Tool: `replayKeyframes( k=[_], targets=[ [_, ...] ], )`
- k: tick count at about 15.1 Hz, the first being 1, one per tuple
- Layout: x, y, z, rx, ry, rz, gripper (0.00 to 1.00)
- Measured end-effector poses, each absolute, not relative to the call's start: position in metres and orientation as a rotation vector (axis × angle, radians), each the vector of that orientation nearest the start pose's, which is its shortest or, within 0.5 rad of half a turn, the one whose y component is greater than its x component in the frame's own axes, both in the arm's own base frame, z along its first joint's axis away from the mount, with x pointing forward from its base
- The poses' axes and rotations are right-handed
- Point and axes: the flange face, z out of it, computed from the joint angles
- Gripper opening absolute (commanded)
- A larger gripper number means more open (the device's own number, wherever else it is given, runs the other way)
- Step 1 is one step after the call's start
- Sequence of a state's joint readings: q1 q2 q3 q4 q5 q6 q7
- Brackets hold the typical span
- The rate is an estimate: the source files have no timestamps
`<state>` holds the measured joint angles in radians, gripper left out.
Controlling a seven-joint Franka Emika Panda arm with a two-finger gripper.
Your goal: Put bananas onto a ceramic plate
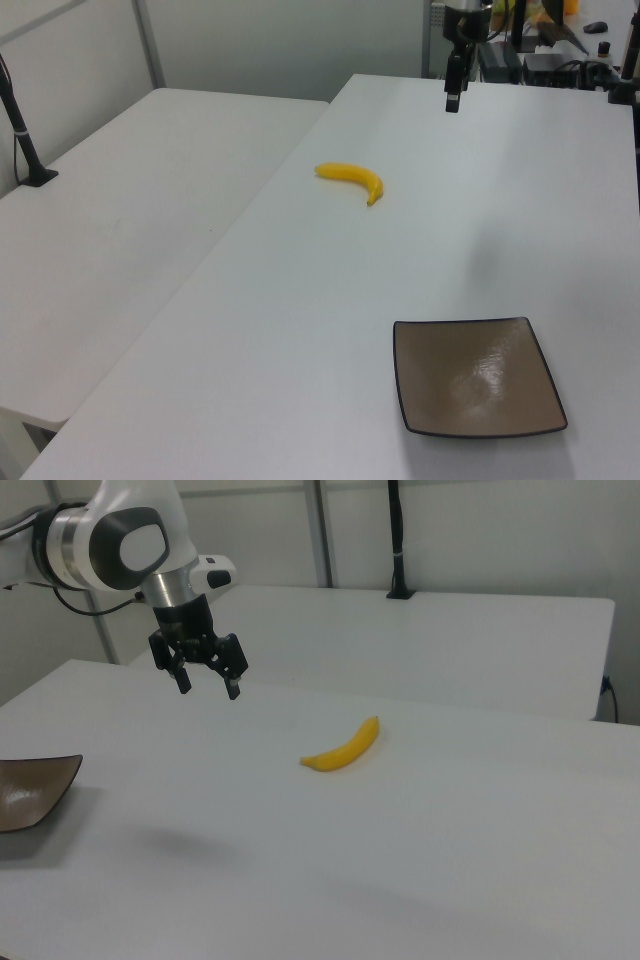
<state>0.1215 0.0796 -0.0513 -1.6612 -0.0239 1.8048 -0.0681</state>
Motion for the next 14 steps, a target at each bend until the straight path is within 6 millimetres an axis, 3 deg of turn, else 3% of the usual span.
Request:
replayKeyframes(
  k=[14],
  targets=[
    [0.5997,0.0421,0.5573,-3.155,-0.217,-0.181,1.00]
  ],
)
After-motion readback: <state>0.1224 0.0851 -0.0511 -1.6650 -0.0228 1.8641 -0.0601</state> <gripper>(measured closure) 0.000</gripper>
